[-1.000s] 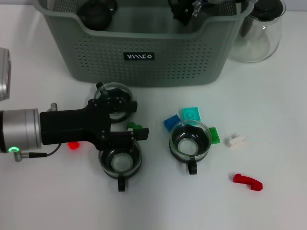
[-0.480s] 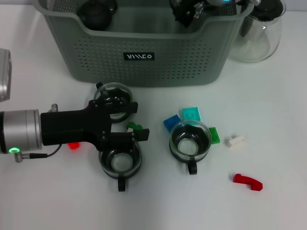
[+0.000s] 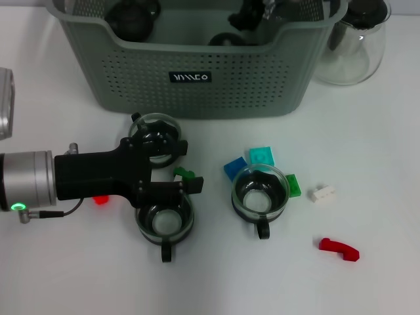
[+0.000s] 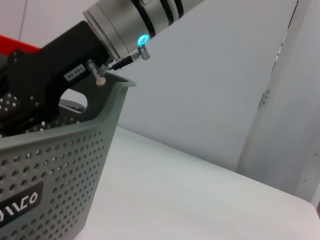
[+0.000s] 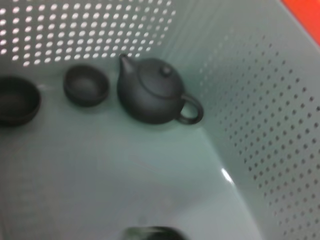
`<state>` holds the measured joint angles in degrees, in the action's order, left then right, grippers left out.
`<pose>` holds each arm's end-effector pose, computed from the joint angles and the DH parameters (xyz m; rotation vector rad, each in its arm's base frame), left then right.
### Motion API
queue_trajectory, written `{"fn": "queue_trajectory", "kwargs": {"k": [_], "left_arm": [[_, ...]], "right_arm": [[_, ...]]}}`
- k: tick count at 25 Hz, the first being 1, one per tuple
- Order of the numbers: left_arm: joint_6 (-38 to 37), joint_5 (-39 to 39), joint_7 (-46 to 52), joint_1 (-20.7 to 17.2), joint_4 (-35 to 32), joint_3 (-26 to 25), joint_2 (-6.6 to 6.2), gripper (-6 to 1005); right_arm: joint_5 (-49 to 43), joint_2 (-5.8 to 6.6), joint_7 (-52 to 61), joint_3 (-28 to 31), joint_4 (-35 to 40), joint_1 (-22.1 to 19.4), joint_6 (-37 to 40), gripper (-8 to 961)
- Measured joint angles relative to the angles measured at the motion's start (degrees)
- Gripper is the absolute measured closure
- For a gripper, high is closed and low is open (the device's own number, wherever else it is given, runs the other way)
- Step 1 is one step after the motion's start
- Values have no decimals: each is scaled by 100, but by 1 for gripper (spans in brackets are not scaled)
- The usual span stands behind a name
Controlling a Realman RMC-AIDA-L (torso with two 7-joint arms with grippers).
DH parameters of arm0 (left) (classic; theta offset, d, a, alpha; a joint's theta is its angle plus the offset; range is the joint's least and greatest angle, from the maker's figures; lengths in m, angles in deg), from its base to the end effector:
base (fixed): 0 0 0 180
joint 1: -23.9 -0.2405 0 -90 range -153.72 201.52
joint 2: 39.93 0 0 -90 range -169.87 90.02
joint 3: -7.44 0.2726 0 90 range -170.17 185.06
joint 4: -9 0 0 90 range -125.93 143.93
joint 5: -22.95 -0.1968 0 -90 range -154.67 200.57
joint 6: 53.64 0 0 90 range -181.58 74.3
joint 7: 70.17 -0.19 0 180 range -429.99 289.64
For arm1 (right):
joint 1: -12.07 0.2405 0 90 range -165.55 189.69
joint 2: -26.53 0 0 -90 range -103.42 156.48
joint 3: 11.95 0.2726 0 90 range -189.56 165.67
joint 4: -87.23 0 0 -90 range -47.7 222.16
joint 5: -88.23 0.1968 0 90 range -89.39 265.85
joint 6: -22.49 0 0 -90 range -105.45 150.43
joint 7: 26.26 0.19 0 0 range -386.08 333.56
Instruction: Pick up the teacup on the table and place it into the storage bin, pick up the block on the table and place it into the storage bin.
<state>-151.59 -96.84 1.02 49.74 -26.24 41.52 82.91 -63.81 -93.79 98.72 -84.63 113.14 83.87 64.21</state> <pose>-0.2521 0.2861 -0.0737 -2.8072 -0.6187 -0.8406 0.1022 0.5126 -0.1122 -2.4916 0.1565 -0.3563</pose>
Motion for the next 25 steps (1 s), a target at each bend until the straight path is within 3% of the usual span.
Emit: {"fn": "queue_trajectory", "kwargs": {"k": [4,10,15,20,25], "left_arm": [[-7,0,0,-8,0,-9,-5,187],[-45,0,8,-32,0,-7,-19,187],[-56,0,19,-64,0,-6,-23,187],[-58,-1,19,-91,-1,-6,-33,187],[-59,0,32,-90,0,-6,-40,187]], "right_arm": [[92,0,28,0,523,-143,47,526],[688,34,123,59,2415,-657,851,421],[1586,72,21,310,3963,-1222,1933,390],[3058,230,-477,764,4917,-1952,3265,391],[4537,487,-1262,1457,5021,-2559,4831,390]]}}
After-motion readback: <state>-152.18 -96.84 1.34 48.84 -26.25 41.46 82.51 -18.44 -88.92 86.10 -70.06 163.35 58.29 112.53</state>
